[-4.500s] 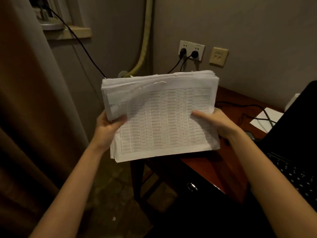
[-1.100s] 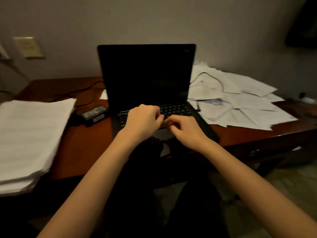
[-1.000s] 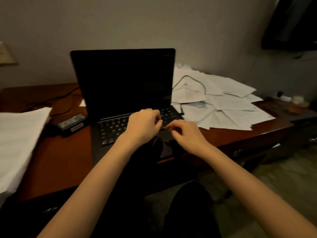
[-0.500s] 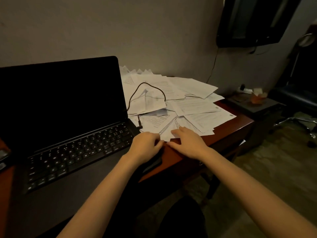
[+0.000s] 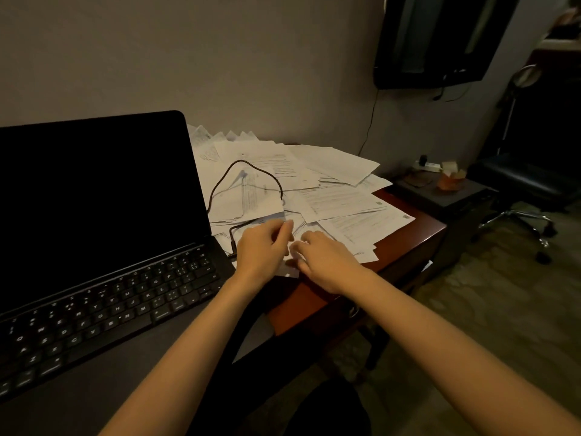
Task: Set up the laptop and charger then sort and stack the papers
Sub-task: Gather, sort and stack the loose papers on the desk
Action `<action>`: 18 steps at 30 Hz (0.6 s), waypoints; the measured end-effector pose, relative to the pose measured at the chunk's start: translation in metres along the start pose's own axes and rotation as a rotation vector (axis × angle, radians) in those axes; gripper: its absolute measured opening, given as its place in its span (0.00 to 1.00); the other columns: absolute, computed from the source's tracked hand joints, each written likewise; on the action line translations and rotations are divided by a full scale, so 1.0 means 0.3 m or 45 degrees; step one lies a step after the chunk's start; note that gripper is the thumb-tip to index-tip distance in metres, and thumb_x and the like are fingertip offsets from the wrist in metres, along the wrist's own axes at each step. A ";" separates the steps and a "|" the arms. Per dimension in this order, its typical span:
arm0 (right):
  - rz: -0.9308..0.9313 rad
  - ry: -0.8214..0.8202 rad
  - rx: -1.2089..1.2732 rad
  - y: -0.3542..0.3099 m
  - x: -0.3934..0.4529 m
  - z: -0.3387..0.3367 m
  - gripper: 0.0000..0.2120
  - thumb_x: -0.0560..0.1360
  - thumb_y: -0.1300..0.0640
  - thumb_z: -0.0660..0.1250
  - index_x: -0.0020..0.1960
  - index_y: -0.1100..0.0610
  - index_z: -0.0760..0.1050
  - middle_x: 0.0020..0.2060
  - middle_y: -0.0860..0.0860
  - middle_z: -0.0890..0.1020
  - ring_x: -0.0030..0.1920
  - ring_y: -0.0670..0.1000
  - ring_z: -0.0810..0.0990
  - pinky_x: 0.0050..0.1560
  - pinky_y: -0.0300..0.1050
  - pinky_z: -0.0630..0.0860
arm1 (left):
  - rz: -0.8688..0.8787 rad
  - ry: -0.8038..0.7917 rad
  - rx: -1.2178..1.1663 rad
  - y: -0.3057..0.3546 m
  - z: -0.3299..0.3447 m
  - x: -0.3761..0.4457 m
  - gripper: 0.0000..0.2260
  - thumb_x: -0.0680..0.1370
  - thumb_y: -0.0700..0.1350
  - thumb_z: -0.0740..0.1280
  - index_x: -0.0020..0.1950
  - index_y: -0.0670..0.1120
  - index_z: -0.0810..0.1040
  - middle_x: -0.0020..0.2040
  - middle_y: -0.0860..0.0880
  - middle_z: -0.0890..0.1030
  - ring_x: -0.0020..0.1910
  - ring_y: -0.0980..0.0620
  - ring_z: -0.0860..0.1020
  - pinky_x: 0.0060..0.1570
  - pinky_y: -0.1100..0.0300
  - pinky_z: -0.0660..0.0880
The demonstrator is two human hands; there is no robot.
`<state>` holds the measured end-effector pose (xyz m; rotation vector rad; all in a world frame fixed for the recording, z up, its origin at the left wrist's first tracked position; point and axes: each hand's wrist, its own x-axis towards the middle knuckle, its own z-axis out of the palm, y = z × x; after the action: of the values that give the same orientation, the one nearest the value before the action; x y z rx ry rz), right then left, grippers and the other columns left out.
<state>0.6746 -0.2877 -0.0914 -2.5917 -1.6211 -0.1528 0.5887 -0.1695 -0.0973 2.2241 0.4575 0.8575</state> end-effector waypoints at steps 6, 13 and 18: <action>-0.380 0.175 -0.091 0.033 0.139 0.047 0.15 0.74 0.56 0.66 0.60 0.59 0.75 0.51 0.55 0.80 0.48 0.57 0.80 0.37 0.49 0.77 | 0.077 0.273 -0.235 -0.068 0.008 0.001 0.15 0.78 0.55 0.57 0.42 0.49 0.78 0.31 0.55 0.78 0.33 0.55 0.78 0.35 0.49 0.76; -0.473 0.239 -0.356 0.072 0.220 0.075 0.18 0.60 0.56 0.79 0.47 0.55 0.78 0.37 0.52 0.81 0.36 0.53 0.80 0.27 0.42 0.74 | -0.016 0.466 -0.447 -0.057 -0.001 0.011 0.08 0.79 0.47 0.58 0.49 0.51 0.76 0.35 0.58 0.78 0.35 0.57 0.76 0.37 0.53 0.75; -0.310 0.426 -0.213 0.108 0.233 0.077 0.09 0.55 0.67 0.73 0.31 0.56 0.78 0.25 0.50 0.78 0.26 0.52 0.77 0.26 0.38 0.70 | -0.075 0.583 -0.550 -0.068 -0.013 0.023 0.09 0.78 0.46 0.57 0.53 0.48 0.74 0.41 0.56 0.78 0.39 0.60 0.76 0.40 0.63 0.73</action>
<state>0.7350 -0.2367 -0.1061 -2.3019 -1.8487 -0.7241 0.5896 -0.1498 -0.1069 1.6120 0.4894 1.3029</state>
